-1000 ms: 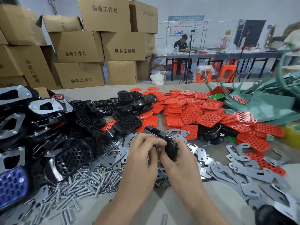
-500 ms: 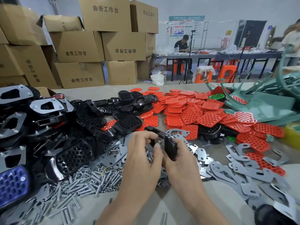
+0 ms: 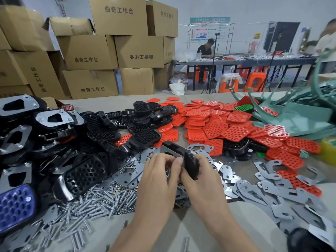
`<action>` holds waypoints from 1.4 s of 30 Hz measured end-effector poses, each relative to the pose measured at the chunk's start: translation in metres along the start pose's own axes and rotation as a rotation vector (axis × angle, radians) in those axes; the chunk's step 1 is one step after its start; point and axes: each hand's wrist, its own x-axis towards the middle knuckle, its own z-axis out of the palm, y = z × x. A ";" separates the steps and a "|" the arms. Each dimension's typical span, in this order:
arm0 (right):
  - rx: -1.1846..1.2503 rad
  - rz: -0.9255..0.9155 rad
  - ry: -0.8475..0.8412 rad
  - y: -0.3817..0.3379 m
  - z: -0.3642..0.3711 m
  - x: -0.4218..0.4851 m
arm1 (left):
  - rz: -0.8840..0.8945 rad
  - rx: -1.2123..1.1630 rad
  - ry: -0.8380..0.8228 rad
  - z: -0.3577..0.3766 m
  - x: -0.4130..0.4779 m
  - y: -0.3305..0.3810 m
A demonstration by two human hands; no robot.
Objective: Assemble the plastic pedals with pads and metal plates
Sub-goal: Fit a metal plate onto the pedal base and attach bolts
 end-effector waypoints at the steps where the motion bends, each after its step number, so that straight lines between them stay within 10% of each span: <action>1: -0.001 -0.002 0.006 0.000 0.000 0.000 | 0.014 0.020 -0.014 0.000 0.001 -0.001; 42: -0.103 -0.032 -0.004 0.002 -0.001 0.001 | 0.032 -0.058 0.047 -0.003 0.000 0.005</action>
